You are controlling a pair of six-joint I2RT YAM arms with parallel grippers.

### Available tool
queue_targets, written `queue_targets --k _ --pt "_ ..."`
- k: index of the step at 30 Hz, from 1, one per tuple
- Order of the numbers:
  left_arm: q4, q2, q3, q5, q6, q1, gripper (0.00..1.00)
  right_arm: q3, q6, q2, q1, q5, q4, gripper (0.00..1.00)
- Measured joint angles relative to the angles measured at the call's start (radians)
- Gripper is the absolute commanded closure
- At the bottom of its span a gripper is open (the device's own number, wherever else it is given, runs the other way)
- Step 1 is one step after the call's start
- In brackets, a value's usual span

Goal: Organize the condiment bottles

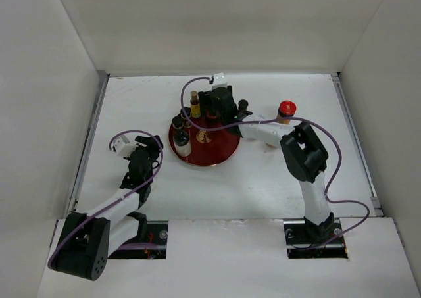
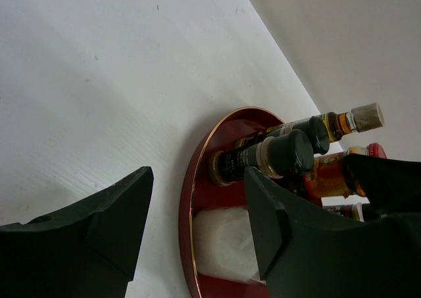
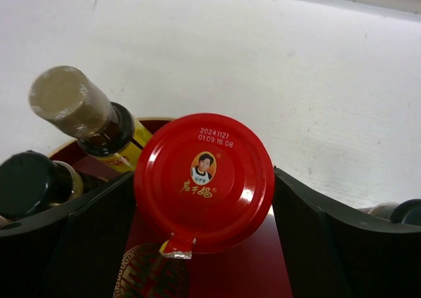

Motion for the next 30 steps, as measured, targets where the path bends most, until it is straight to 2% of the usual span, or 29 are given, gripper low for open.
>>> queue_targets --k 5,7,8,11,12,14,17,19,25,30 --pt "0.002 0.003 0.0 0.0 0.0 0.0 0.44 -0.055 0.017 -0.092 -0.001 -0.004 0.028 0.08" --pt "0.002 0.003 0.0 0.001 0.0 0.0 0.44 -0.097 0.025 -0.164 -0.01 -0.019 0.032 0.1" --pt "0.002 0.003 0.0 0.001 0.0 0.0 0.44 -0.114 0.029 -0.196 -0.018 -0.029 0.039 0.15" --pt "0.002 0.0 0.0 0.001 0.001 0.0 0.44 -0.16 0.046 -0.282 -0.065 -0.044 0.071 0.39" --pt "0.002 0.0 0.0 0.0 0.001 0.0 0.44 -0.175 0.054 -0.303 -0.088 -0.043 0.081 0.42" --pt "0.002 0.0 0.0 0.0 0.001 0.0 0.44 -0.205 0.065 -0.328 -0.129 -0.032 0.091 0.4" --pt "0.002 0.0 0.0 0.0 0.001 0.0 0.44 -0.24 0.068 -0.331 -0.185 -0.008 0.082 0.28" --pt "0.002 0.0 0.0 0.0 0.001 0.0 0.44 -0.244 0.063 -0.314 -0.208 0.002 0.051 0.25" --pt "0.005 0.013 0.0 0.008 0.001 0.0 0.44 -0.237 0.062 -0.242 -0.22 0.002 -0.032 0.24" --pt "0.006 0.013 0.0 0.011 0.0 0.0 0.44 -0.187 0.058 -0.172 -0.22 -0.036 -0.073 0.28"
